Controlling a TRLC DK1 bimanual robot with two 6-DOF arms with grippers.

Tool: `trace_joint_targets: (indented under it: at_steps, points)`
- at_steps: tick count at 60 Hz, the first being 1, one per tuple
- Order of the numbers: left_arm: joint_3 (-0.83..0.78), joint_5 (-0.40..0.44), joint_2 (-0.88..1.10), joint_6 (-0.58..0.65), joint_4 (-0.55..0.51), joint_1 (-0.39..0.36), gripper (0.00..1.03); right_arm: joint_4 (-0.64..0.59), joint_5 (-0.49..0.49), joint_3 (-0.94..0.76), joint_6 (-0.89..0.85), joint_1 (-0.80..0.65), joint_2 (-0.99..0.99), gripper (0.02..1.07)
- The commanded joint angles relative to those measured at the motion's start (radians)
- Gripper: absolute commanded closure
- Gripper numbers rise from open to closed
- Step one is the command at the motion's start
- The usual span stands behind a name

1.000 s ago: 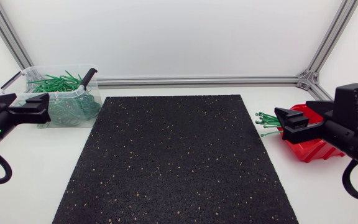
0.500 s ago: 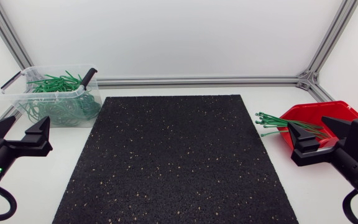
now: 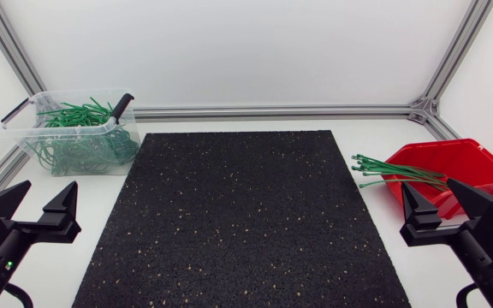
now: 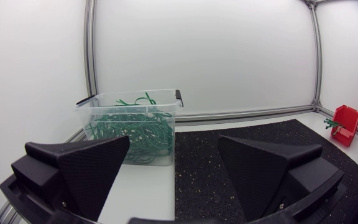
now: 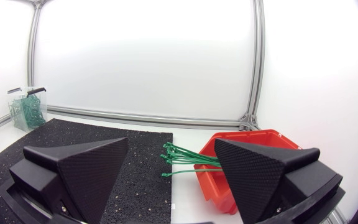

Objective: Take a green cable tie from the red box, thread the tail through the head to close it, then place it in the transparent bin on the left.

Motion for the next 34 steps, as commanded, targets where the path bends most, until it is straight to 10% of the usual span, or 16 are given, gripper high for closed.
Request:
trace_joint_targets:
  at_steps: [1,34]
  points:
    - [-0.038,-0.014,-0.046,-0.026,-0.012,-0.015,0.04,0.024,-0.004,-0.05,0.033,-0.014,-0.046,0.06]
    - [-0.117,-0.043,-0.225,-0.046,-0.104,-0.064,0.04,0.036,-0.008,-0.088,0.048,-0.025,-0.096,0.06]
